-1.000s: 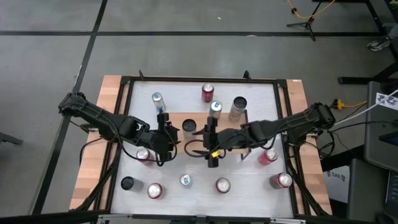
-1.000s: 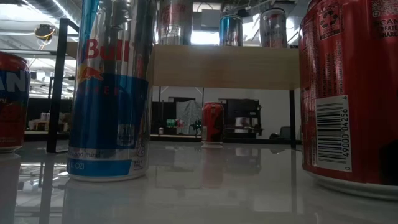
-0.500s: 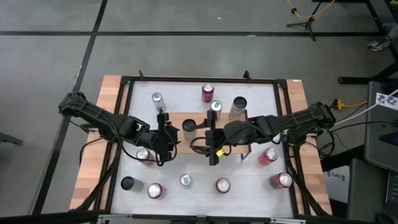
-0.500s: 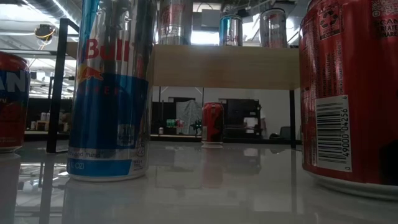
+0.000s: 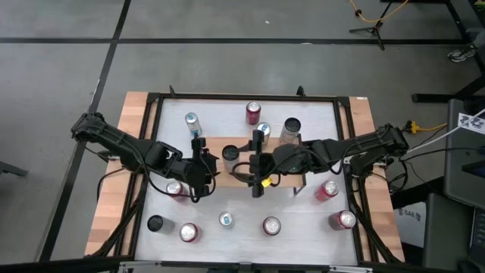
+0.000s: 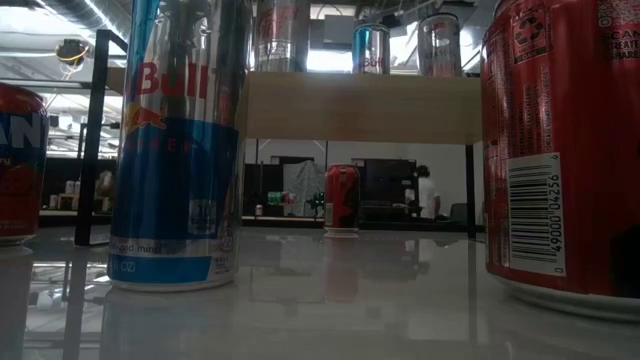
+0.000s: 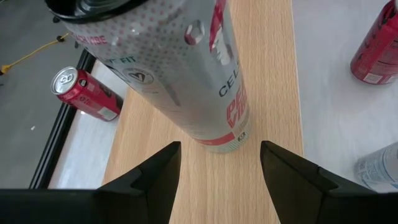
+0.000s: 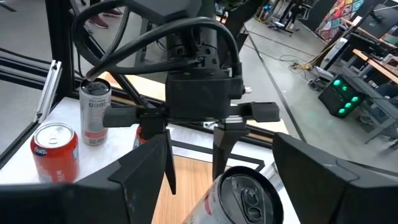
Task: Place canned beverage on shelf
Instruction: Put the top white-pink soda can on the shelf aligned with the other white-pink soda can
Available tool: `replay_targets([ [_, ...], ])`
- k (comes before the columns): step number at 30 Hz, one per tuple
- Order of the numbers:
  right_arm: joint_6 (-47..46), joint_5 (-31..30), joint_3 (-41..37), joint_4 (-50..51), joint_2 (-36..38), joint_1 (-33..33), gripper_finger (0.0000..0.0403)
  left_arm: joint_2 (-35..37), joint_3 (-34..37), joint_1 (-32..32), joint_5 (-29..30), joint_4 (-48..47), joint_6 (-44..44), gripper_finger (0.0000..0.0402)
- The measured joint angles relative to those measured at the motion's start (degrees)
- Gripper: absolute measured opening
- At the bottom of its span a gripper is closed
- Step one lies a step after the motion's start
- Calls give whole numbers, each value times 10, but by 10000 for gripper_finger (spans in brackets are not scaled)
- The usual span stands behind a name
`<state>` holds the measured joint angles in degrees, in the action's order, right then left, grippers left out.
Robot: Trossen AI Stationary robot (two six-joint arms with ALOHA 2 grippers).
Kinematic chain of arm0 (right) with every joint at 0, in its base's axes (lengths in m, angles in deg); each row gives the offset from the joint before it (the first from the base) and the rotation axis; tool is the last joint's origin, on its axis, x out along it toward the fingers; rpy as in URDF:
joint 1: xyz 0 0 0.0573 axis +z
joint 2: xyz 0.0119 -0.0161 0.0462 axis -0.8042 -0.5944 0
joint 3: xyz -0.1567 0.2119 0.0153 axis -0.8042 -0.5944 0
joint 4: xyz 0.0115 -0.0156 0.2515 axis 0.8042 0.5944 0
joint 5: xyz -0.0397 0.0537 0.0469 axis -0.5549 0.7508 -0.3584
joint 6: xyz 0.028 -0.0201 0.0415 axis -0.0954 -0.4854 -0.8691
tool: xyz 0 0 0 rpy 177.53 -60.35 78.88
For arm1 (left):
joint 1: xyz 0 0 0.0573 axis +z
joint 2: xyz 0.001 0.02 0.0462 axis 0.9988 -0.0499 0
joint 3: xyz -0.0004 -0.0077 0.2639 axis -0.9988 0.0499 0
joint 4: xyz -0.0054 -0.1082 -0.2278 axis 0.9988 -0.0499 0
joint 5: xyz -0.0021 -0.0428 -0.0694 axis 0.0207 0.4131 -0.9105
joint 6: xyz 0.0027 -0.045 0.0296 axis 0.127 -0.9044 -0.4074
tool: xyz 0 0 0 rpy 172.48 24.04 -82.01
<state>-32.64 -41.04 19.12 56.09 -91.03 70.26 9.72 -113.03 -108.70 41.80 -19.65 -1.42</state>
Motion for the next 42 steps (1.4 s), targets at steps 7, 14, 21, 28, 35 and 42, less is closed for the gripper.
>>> replay_targets([
  [7,4,8,0,0,0,0,285,0,0,0,0,0,0,211],
  [14,5,8,0,0,0,0,285,0,0,0,0,0,-1,211],
  [21,5,6,0,14,0,0,307,0,0,0,0,0,-2,211],
  [28,5,-28,-1,21,-6,0,390,0,0,0,0,1,-2,211],
  [35,5,6,-1,26,-5,1,380,0,0,0,0,1,-2,211],
  [42,1,-40,-1,19,-5,-3,368,0,0,0,0,1,-2,211],
])
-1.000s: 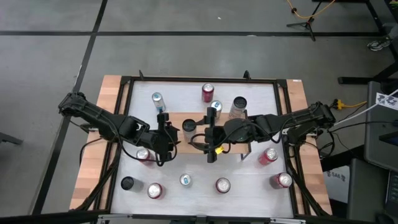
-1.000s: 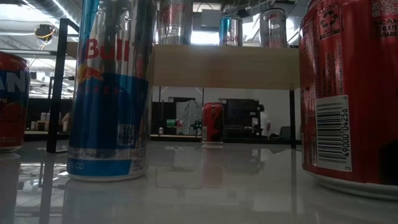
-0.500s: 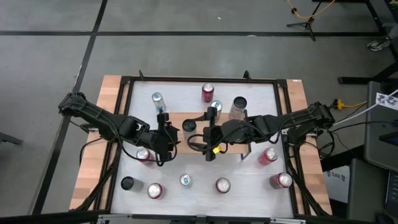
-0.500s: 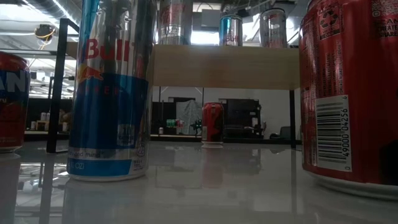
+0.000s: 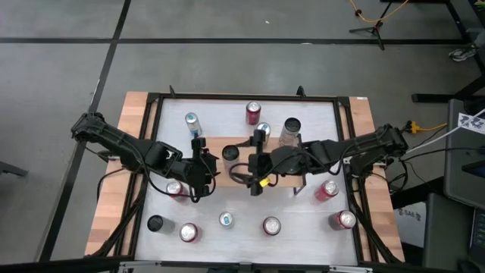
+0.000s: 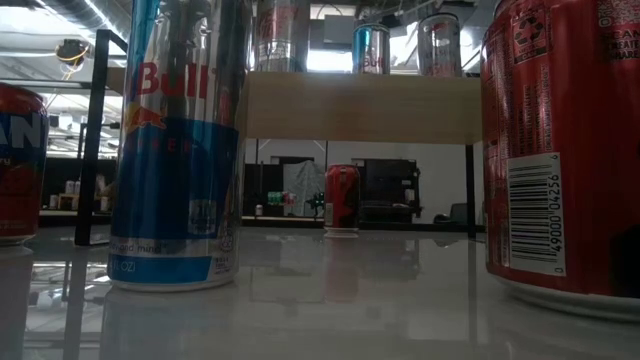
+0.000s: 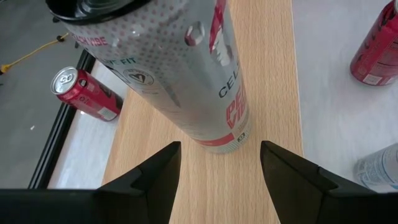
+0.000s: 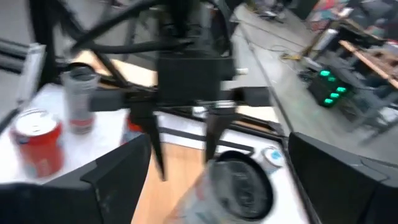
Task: Place canned beverage on shelf
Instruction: Put the top white-pink soda can on the shelf aligned with the other white-pink soda can
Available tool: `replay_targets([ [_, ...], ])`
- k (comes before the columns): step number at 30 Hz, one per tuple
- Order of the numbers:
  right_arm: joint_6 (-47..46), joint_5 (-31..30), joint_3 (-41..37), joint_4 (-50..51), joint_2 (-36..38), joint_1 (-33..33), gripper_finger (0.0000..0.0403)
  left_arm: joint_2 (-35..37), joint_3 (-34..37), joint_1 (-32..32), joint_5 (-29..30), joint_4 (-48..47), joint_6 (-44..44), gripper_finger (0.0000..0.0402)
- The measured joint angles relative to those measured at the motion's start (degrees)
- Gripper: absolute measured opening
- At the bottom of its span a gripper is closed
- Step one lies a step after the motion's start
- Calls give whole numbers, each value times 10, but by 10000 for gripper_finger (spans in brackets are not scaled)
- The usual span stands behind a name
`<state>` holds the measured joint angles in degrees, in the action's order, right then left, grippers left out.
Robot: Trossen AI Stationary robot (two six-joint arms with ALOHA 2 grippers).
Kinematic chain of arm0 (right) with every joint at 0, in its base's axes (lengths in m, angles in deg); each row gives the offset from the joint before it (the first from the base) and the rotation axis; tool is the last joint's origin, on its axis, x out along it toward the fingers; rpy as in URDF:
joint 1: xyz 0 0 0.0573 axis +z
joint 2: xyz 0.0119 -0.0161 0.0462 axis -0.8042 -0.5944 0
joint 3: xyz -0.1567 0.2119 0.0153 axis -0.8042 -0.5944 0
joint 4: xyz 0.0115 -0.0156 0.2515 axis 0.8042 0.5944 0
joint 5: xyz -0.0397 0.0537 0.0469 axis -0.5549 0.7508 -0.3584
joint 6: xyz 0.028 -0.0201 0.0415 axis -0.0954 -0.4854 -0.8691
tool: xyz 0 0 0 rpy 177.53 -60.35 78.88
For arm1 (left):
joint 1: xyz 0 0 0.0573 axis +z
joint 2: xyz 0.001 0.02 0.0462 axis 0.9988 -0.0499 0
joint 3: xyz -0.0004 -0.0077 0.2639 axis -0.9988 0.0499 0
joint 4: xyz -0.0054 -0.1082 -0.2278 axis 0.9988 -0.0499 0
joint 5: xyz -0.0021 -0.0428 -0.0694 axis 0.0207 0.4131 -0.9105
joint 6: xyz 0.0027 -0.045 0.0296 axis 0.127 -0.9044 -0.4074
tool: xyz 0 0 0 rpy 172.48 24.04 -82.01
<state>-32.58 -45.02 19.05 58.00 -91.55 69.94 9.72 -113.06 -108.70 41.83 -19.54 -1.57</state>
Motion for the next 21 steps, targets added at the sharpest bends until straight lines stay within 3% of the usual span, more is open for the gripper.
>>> replay_targets([
  [6,-34,51,0,3,0,-39,367,0,0,0,0,1,0,211],
  [11,-67,134,0,7,0,-69,367,0,0,0,0,1,-4,211],
  [21,-77,141,0,17,-18,-74,367,0,-1,0,0,1,-10,211],
])
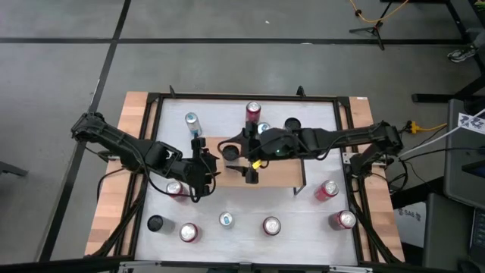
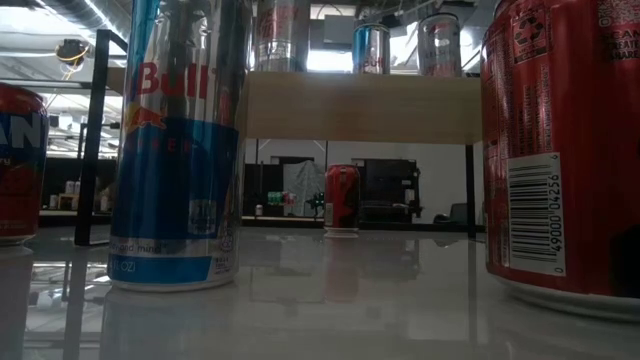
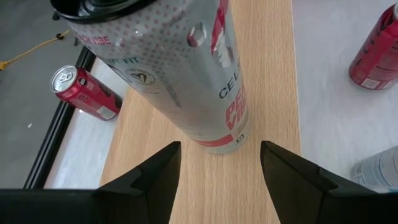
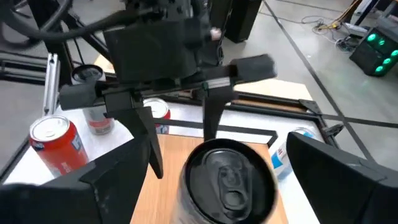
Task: Place canned beverage on shelf
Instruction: Put the top white-pink soda can on the shelf aligned with the other white-pink soda can
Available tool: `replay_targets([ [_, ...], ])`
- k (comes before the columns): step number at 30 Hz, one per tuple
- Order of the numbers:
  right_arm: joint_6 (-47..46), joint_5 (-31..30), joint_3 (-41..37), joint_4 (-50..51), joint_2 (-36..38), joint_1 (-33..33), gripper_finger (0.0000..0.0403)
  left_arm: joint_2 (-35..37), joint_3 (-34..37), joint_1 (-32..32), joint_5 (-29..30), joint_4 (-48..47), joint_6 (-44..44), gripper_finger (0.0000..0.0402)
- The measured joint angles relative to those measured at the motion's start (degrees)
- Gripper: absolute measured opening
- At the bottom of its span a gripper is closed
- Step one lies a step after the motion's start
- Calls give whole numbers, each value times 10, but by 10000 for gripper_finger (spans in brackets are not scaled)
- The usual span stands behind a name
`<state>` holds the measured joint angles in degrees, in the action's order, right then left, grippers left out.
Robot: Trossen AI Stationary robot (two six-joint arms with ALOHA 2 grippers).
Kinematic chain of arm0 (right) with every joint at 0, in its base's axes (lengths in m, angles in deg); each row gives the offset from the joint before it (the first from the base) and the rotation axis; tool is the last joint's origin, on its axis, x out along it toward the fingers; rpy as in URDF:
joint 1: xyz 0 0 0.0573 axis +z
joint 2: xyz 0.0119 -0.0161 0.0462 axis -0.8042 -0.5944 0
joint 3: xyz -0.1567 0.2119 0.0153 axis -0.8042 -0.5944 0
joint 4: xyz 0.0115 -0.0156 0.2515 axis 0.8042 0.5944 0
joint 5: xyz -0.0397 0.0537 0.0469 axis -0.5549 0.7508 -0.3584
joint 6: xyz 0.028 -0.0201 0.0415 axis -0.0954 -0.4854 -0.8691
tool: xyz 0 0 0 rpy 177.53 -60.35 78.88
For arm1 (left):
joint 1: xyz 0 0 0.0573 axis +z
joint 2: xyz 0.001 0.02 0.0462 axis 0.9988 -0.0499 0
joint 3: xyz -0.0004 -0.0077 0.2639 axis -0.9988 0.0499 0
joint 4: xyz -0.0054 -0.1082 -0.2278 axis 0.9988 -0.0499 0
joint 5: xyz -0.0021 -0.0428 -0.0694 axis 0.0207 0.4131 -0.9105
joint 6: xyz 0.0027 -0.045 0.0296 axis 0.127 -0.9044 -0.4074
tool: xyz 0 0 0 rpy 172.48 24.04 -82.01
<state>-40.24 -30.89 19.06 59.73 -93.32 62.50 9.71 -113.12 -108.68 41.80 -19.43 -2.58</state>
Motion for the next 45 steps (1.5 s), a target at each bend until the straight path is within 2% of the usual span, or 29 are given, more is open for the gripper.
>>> replay_targets([
  [6,0,-30,0,9,-14,0,367,0,0,0,0,0,-1,211],
  [20,-2,-23,0,21,-40,0,365,0,0,0,0,0,-3,211],
  [24,-11,-23,0,20,-40,0,344,0,0,0,0,0,-3,211],
  [33,-13,-17,0,31,-31,1,243,0,0,0,0,0,-3,211],
  [45,-58,2,0,161,55,10,257,0,0,0,0,0,-3,211],
])
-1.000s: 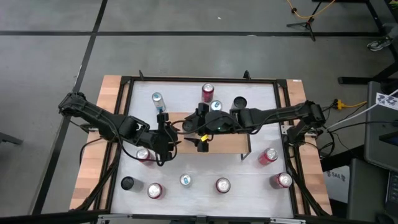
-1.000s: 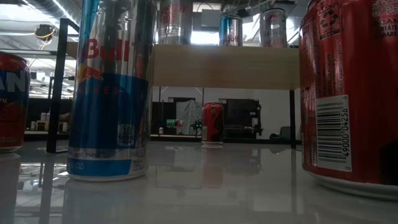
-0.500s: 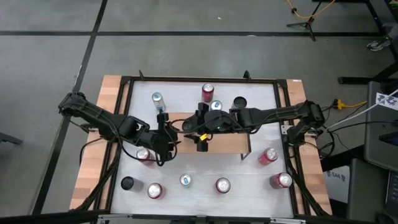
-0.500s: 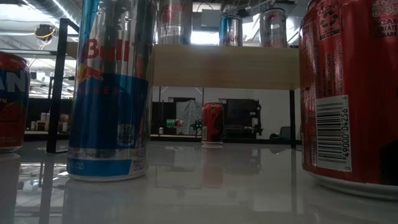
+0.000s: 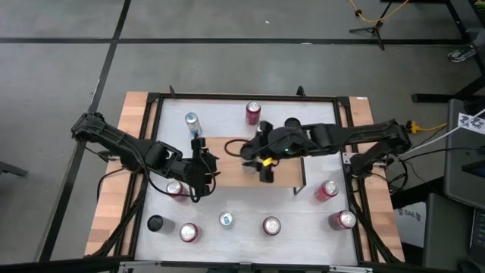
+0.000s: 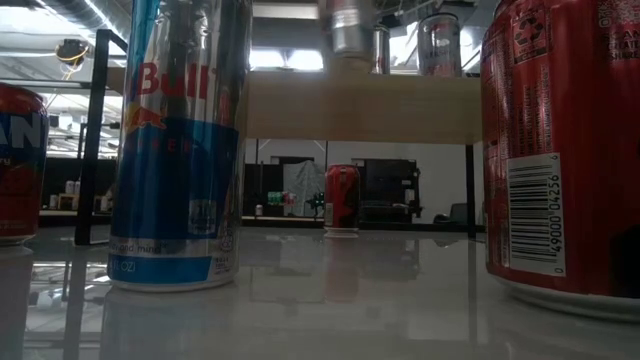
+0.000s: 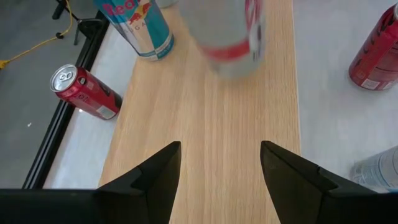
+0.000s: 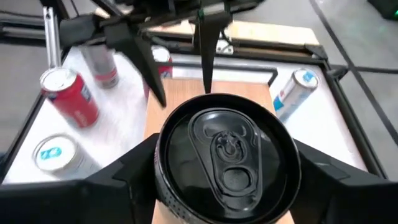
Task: Place canned beverage on shelf
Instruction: Put the top white-pink soda can on the shelf aligned with the other white-pink soda can
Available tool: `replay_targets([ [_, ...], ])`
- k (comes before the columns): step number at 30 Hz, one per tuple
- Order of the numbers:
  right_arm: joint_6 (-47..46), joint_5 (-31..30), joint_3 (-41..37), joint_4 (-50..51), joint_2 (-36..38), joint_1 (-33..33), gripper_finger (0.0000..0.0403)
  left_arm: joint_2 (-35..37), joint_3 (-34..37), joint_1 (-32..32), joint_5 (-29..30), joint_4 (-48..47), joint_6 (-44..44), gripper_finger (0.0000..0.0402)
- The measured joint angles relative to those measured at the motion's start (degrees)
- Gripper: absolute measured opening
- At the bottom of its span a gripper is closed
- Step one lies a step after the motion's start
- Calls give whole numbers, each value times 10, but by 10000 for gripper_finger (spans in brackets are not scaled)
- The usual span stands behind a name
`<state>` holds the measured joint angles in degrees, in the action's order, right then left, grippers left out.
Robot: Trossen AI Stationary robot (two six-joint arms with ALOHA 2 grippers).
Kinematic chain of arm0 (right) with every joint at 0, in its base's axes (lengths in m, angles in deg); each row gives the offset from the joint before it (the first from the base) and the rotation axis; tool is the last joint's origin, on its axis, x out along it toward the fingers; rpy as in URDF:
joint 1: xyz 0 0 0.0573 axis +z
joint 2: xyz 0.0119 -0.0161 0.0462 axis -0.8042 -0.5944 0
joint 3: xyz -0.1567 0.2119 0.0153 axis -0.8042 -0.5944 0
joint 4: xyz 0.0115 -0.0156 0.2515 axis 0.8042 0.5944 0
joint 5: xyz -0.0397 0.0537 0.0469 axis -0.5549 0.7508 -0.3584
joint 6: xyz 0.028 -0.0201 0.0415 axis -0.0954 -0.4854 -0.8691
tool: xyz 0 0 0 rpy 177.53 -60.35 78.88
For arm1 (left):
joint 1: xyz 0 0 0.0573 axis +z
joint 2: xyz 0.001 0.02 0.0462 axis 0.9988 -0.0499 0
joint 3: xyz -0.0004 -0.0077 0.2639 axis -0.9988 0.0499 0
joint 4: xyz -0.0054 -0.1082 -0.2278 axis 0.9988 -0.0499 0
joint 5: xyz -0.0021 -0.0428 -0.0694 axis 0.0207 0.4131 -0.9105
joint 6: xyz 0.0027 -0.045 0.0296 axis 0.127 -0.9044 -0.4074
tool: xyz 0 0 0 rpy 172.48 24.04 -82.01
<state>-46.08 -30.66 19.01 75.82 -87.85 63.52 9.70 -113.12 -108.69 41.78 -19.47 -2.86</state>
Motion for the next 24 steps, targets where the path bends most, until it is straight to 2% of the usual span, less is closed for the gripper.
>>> replay_targets([
  [4,-9,-18,0,41,25,27,251,0,0,0,0,0,0,211],
  [14,-69,-142,-8,142,82,98,251,0,0,0,0,0,0,211],
  [21,-145,-207,-95,157,145,125,252,0,0,0,2,0,0,211],
  [24,-166,-238,-150,133,178,140,253,0,0,0,2,0,0,211],
])
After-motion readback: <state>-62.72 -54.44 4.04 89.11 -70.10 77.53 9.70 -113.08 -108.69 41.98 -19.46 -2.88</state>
